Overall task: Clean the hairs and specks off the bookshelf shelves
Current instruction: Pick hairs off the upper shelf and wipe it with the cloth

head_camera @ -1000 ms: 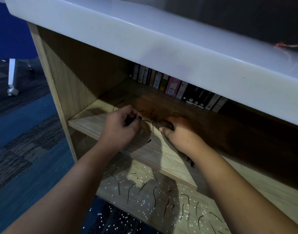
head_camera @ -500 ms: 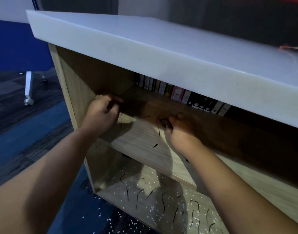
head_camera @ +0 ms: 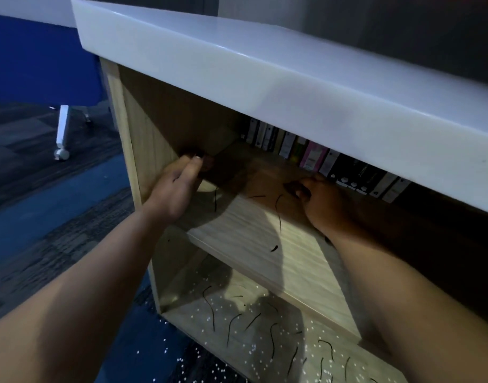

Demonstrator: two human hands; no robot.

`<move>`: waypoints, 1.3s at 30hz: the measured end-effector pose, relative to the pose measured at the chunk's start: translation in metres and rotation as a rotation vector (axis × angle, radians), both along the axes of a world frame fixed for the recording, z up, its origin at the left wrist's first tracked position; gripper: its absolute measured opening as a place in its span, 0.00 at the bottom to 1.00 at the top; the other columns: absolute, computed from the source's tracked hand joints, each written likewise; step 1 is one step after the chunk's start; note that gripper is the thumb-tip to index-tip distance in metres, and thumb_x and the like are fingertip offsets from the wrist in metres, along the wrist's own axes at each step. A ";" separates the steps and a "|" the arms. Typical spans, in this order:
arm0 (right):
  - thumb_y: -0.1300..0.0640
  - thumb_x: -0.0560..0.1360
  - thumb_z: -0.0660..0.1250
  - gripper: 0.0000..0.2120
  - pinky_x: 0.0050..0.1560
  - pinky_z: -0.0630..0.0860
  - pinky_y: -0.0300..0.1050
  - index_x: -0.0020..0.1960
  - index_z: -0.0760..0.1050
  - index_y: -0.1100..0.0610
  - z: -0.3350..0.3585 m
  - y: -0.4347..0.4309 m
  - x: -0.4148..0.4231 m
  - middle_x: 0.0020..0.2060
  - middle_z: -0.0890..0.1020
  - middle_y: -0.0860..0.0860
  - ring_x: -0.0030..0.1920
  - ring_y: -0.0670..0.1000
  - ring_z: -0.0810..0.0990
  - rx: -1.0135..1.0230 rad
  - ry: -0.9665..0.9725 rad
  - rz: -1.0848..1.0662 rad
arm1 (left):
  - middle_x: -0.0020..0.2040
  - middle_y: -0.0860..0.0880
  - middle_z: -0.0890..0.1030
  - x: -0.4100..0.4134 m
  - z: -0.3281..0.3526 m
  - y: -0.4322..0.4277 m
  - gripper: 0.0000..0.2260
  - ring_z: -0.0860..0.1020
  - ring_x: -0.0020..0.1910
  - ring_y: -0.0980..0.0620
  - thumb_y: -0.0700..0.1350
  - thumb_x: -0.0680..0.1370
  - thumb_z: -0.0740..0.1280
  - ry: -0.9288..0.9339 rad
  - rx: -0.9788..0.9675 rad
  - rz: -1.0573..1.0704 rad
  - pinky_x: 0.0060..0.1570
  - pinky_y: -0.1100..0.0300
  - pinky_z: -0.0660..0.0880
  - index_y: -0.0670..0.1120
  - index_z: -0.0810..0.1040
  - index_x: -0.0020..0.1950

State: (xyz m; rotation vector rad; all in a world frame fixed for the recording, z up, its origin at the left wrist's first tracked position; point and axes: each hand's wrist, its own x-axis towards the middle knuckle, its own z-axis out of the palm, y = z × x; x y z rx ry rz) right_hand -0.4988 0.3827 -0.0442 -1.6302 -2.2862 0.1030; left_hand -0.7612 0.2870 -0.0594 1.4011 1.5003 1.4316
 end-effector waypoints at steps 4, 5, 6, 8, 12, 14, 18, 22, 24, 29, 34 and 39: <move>0.58 0.80 0.60 0.15 0.64 0.68 0.48 0.65 0.76 0.57 0.000 0.013 -0.006 0.62 0.76 0.59 0.63 0.60 0.73 -0.062 0.027 0.028 | 0.57 0.50 0.79 0.000 0.000 -0.002 0.21 0.76 0.58 0.49 0.65 0.76 0.52 -0.039 -0.034 -0.002 0.65 0.42 0.69 0.57 0.79 0.53; 0.58 0.80 0.60 0.14 0.64 0.68 0.49 0.64 0.76 0.58 0.000 0.014 -0.007 0.61 0.76 0.59 0.62 0.60 0.73 -0.075 0.031 0.037 | 0.58 0.50 0.79 -0.001 -0.001 -0.002 0.21 0.76 0.59 0.48 0.67 0.75 0.53 -0.041 -0.044 -0.005 0.66 0.41 0.68 0.59 0.80 0.52; 0.58 0.80 0.61 0.14 0.64 0.67 0.49 0.64 0.76 0.58 0.001 0.013 -0.006 0.61 0.75 0.59 0.63 0.60 0.73 -0.084 0.035 0.051 | 0.58 0.49 0.79 -0.002 -0.001 -0.002 0.22 0.76 0.59 0.47 0.70 0.74 0.53 -0.035 -0.050 -0.009 0.66 0.40 0.68 0.60 0.80 0.52; 0.59 0.79 0.62 0.14 0.67 0.65 0.48 0.64 0.77 0.58 0.000 0.010 -0.007 0.64 0.74 0.58 0.65 0.59 0.71 -0.089 0.057 0.094 | 0.57 0.49 0.80 -0.002 -0.001 -0.002 0.23 0.77 0.58 0.47 0.70 0.73 0.53 -0.029 -0.049 0.002 0.65 0.39 0.68 0.59 0.80 0.52; 0.60 0.79 0.63 0.14 0.63 0.64 0.40 0.63 0.78 0.58 -0.003 -0.003 -0.008 0.64 0.73 0.57 0.64 0.56 0.71 -0.093 0.079 0.192 | 0.57 0.48 0.80 0.000 0.000 -0.001 0.23 0.77 0.58 0.48 0.67 0.75 0.54 -0.054 -0.026 0.005 0.66 0.40 0.68 0.54 0.80 0.54; 0.61 0.79 0.63 0.13 0.58 0.66 0.39 0.61 0.78 0.58 -0.002 -0.008 -0.008 0.60 0.74 0.55 0.60 0.54 0.73 -0.096 0.075 0.234 | 0.57 0.49 0.81 0.000 -0.001 -0.001 0.26 0.77 0.58 0.49 0.68 0.74 0.54 -0.060 -0.016 -0.012 0.65 0.41 0.69 0.53 0.80 0.55; 0.60 0.78 0.64 0.13 0.59 0.67 0.41 0.61 0.78 0.59 0.000 0.000 -0.009 0.60 0.76 0.56 0.60 0.56 0.74 -0.052 0.047 0.230 | 0.56 0.48 0.81 0.001 -0.002 0.001 0.24 0.78 0.57 0.50 0.64 0.77 0.53 -0.067 0.021 -0.013 0.60 0.48 0.72 0.50 0.80 0.55; 0.61 0.78 0.63 0.15 0.64 0.65 0.43 0.64 0.76 0.60 0.005 0.010 -0.017 0.64 0.75 0.58 0.64 0.58 0.72 -0.057 0.040 0.165 | 0.51 0.50 0.80 0.002 -0.004 0.004 0.18 0.77 0.52 0.53 0.55 0.84 0.51 -0.053 0.044 0.014 0.51 0.57 0.72 0.50 0.78 0.52; 0.61 0.78 0.63 0.16 0.65 0.65 0.45 0.65 0.75 0.60 0.005 0.011 -0.019 0.64 0.75 0.59 0.65 0.59 0.72 -0.065 0.033 0.157 | 0.54 0.47 0.81 0.000 -0.005 0.006 0.23 0.78 0.54 0.50 0.59 0.81 0.51 -0.041 0.048 0.000 0.56 0.52 0.73 0.45 0.79 0.55; 0.60 0.78 0.64 0.15 0.61 0.64 0.39 0.64 0.76 0.59 0.002 -0.002 -0.017 0.63 0.75 0.56 0.64 0.55 0.72 -0.081 0.070 0.227 | 0.56 0.47 0.80 -0.001 -0.007 0.007 0.26 0.78 0.56 0.50 0.61 0.78 0.52 -0.041 0.065 -0.003 0.59 0.49 0.73 0.44 0.78 0.58; 0.57 0.79 0.62 0.12 0.52 0.63 0.36 0.61 0.77 0.55 0.000 -0.019 -0.012 0.59 0.74 0.50 0.58 0.49 0.72 -0.093 0.052 0.295 | 0.55 0.51 0.81 -0.004 -0.013 0.009 0.24 0.78 0.56 0.52 0.67 0.76 0.53 -0.060 0.022 0.004 0.59 0.48 0.72 0.54 0.79 0.55; 0.59 0.79 0.62 0.12 0.51 0.63 0.35 0.61 0.77 0.57 0.000 -0.011 -0.018 0.59 0.74 0.52 0.58 0.51 0.73 -0.062 0.076 0.246 | 0.55 0.49 0.81 -0.003 -0.012 0.009 0.24 0.78 0.56 0.52 0.64 0.77 0.52 -0.046 0.055 -0.006 0.61 0.46 0.73 0.49 0.79 0.56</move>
